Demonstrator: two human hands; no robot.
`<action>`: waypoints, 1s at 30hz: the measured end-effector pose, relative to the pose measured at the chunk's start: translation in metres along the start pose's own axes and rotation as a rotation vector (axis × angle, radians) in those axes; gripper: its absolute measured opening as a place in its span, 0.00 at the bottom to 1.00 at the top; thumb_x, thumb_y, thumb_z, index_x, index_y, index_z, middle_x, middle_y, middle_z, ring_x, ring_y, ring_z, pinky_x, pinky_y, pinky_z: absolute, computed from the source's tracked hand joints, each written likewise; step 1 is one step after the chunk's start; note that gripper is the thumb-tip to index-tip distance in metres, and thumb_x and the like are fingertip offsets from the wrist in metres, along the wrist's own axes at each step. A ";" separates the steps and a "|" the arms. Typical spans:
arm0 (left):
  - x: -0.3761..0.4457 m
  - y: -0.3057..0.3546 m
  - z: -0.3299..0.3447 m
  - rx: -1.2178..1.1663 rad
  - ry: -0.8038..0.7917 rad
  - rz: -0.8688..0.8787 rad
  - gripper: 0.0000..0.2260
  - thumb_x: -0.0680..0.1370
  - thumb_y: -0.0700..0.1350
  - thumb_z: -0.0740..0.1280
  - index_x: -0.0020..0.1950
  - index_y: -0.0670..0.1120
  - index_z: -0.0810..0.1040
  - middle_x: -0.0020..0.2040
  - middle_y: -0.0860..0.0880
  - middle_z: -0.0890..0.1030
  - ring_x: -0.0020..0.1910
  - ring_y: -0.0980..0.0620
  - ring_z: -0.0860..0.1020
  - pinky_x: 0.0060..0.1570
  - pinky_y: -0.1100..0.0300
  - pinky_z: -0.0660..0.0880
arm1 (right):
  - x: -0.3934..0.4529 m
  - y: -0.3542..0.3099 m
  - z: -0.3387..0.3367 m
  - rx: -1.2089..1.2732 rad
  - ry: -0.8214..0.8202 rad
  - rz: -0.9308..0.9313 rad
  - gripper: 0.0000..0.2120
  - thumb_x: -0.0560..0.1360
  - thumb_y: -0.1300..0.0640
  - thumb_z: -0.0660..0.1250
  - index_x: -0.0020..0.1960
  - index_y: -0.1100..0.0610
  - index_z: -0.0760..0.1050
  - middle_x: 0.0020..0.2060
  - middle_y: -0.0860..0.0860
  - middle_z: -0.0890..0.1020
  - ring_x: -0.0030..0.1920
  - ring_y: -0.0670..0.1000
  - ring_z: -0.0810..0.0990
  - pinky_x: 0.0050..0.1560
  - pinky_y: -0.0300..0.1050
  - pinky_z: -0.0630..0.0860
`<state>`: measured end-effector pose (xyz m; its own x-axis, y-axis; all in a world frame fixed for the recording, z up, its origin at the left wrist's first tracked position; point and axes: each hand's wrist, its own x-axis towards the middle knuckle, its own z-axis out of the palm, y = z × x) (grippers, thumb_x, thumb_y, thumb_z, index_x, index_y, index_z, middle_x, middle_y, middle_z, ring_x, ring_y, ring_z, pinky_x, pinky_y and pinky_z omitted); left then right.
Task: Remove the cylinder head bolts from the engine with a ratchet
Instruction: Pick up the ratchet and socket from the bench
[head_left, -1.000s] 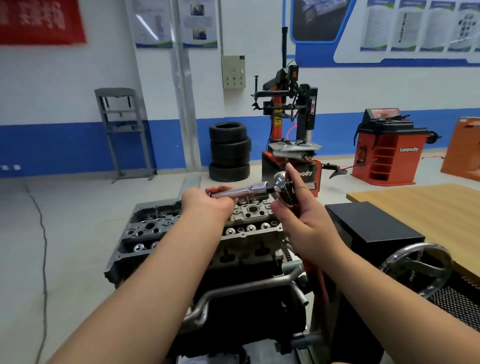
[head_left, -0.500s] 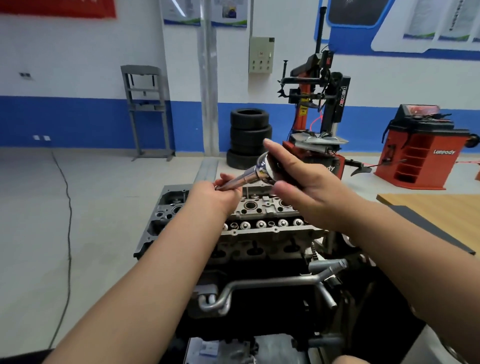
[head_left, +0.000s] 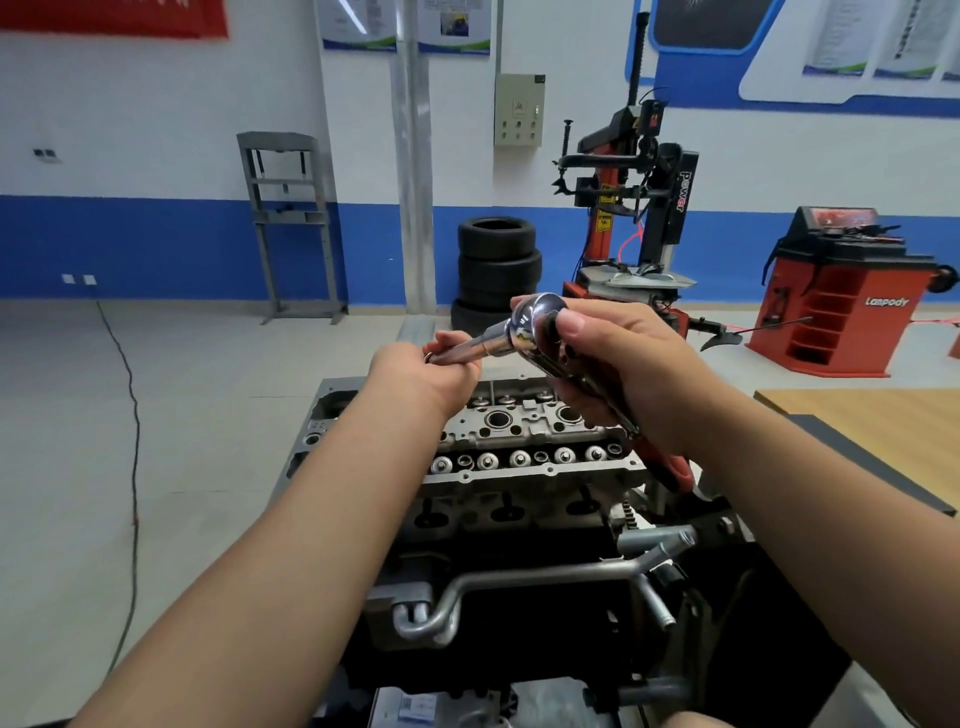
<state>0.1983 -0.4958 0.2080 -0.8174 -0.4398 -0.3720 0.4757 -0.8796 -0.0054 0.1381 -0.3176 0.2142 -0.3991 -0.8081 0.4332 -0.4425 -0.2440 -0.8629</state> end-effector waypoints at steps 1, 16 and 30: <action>-0.002 -0.003 0.000 -0.003 -0.009 0.001 0.12 0.86 0.39 0.51 0.46 0.40 0.69 0.34 0.45 0.71 0.27 0.52 0.71 0.31 0.62 0.80 | -0.001 -0.002 -0.001 -0.006 0.013 -0.003 0.16 0.75 0.41 0.65 0.53 0.49 0.84 0.31 0.51 0.77 0.31 0.54 0.73 0.27 0.42 0.64; -0.009 -0.021 -0.007 0.191 -0.011 -0.083 0.13 0.88 0.44 0.54 0.54 0.37 0.73 0.27 0.42 0.75 0.31 0.52 0.78 0.18 0.53 0.77 | 0.001 -0.024 -0.019 0.030 0.028 0.187 0.11 0.73 0.44 0.67 0.39 0.48 0.83 0.28 0.53 0.76 0.23 0.49 0.68 0.22 0.35 0.62; -0.014 -0.014 -0.018 0.393 -0.002 -0.098 0.20 0.88 0.47 0.51 0.55 0.35 0.77 0.41 0.42 0.83 0.35 0.46 0.84 0.19 0.55 0.78 | 0.011 -0.017 -0.015 0.045 0.177 0.217 0.18 0.77 0.39 0.68 0.34 0.48 0.82 0.31 0.54 0.78 0.21 0.48 0.67 0.22 0.35 0.62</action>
<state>0.2087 -0.4746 0.1968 -0.8536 -0.3505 -0.3853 0.2356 -0.9196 0.3145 0.1288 -0.3142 0.2371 -0.6166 -0.7387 0.2722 -0.2969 -0.1020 -0.9494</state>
